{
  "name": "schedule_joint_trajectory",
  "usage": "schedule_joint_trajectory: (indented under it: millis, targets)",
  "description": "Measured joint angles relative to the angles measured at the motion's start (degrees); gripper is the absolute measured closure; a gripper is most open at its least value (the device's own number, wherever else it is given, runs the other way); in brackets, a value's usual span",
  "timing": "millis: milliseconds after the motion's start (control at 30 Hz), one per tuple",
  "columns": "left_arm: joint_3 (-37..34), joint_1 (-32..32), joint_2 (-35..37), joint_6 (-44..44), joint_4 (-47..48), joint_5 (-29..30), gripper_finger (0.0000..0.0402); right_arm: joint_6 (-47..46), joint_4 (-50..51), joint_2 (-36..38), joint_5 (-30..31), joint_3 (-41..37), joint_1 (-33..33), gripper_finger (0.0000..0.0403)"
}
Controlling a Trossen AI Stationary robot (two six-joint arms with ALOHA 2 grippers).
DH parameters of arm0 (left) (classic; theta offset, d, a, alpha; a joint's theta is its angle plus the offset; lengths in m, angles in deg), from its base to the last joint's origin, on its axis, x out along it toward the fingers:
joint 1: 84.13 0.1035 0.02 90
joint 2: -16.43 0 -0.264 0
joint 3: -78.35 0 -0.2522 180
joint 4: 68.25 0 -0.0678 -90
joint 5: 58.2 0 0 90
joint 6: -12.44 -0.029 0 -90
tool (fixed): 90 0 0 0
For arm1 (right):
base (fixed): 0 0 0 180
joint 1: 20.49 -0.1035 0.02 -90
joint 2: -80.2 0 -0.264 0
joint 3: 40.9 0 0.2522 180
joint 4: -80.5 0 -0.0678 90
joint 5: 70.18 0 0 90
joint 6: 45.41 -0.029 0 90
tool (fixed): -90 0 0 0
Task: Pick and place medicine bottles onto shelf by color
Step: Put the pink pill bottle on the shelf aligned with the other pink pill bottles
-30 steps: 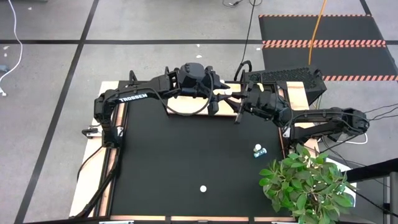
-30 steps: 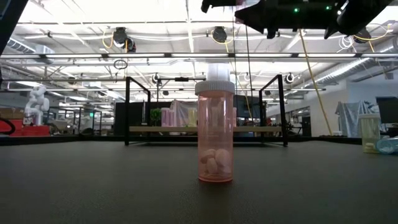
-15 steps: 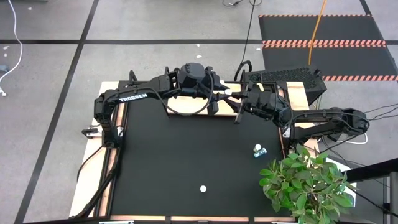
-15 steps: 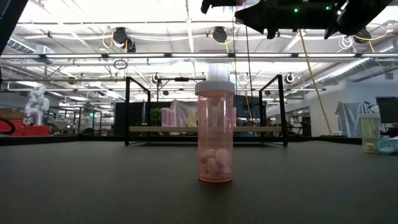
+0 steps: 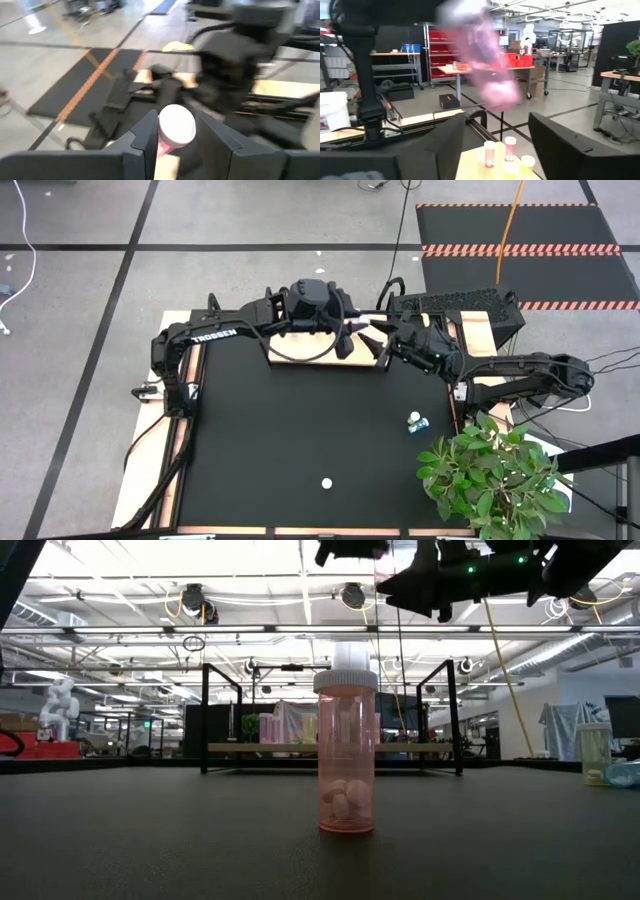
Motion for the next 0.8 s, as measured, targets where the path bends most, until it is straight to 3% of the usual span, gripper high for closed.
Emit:
schedule_joint_trajectory:
  millis: [233,600,800]
  targets:
    - [0.0,2.8,2.6,0.6,2.2,2.3,0.0283,0.0,0.3,0.7,-0.5,0.0,-0.1,0.0146]
    - [0.0,11.9,8.1,7.6,21.2,5.4,0.0280,1.4,1.9,7.1,-0.7,0.0,-0.1,0.0143]
    - [-4.5,16.4,8.3,7.2,25.5,-1.0,0.0280,3.6,6.1,10.3,-0.2,0.0,0.1,0.0144]
